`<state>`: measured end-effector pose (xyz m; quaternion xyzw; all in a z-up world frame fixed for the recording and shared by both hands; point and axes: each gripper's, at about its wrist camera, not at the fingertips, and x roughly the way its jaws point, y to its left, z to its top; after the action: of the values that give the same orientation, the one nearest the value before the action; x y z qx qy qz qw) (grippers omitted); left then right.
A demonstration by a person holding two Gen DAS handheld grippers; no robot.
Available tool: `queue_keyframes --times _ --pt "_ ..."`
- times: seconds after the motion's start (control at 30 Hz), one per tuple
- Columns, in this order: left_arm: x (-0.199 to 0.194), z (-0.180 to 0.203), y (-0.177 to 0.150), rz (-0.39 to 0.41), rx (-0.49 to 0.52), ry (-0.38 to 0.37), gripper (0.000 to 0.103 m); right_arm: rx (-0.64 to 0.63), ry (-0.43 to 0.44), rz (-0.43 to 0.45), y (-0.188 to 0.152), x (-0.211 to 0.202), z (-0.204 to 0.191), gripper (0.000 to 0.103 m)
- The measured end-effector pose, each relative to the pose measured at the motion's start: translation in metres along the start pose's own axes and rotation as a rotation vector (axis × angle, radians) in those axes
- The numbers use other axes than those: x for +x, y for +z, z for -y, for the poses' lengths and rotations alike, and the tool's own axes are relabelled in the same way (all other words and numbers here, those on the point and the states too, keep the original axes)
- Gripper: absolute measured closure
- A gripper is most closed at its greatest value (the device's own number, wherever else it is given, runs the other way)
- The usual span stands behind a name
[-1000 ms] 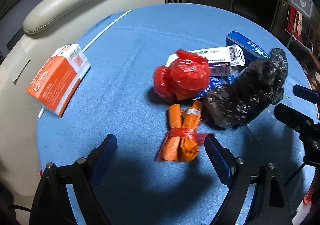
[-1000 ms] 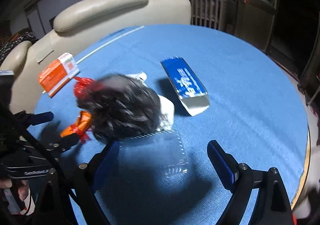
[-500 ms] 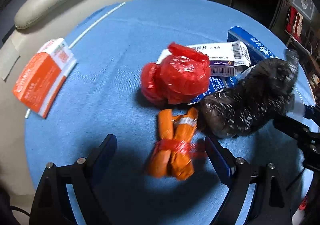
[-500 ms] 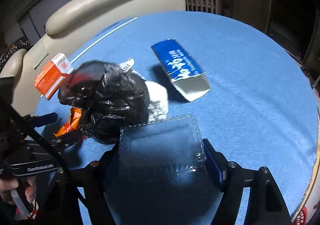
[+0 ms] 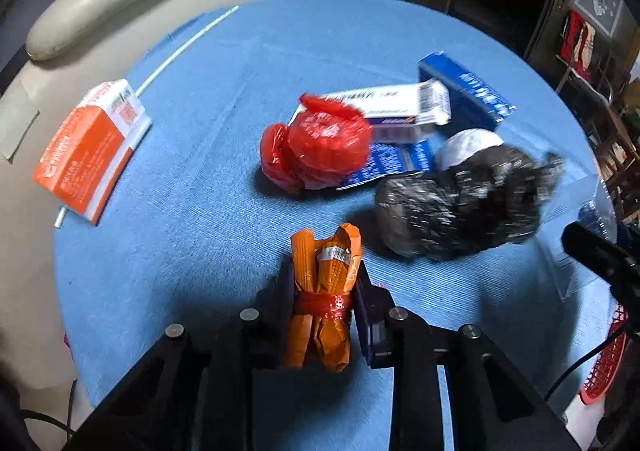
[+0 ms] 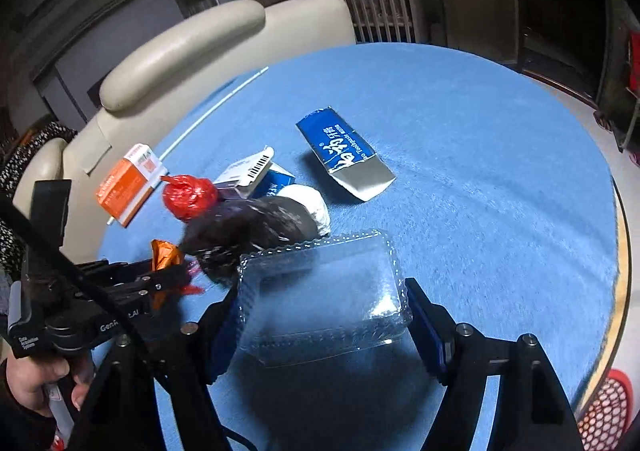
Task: Collect trash
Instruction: 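Carry the tray and orange bundle to the red wastebasket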
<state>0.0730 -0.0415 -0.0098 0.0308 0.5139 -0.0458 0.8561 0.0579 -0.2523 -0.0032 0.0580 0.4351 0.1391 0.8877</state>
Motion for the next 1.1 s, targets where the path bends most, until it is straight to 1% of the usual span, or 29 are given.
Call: queue_keyframes --times 0.1,0.17,0.33,0.5,0.67,0.93,1.1 --pt "-0.023 0.005 -0.002 0.042 0.006 0.001 0.074 0.013 0.008 0.018 -0.004 -0.008 -0.005 0.026" --pt "-0.039 0.007 -0.003 0.070 0.012 -0.004 0.074 0.024 0.009 0.041 -0.009 -0.021 -0.004 0.026" --pt "-0.074 0.027 -0.008 0.131 0.047 -0.021 0.074 0.052 -0.007 0.096 -0.023 -0.055 0.004 0.026" --pt "-0.084 0.051 -0.012 0.166 0.075 -0.059 0.074 0.099 -0.046 0.146 -0.039 -0.089 0.018 0.026" --pt "-0.096 0.087 -0.015 0.188 0.150 -0.108 0.074 0.170 -0.107 0.188 -0.056 -0.120 0.043 0.026" --pt "-0.105 0.154 -0.022 0.191 0.280 -0.201 0.074 0.276 -0.212 0.235 -0.088 -0.163 0.086 0.026" --pt "-0.110 0.195 -0.030 0.185 0.351 -0.273 0.074 0.347 -0.285 0.254 -0.113 -0.188 0.118 0.026"
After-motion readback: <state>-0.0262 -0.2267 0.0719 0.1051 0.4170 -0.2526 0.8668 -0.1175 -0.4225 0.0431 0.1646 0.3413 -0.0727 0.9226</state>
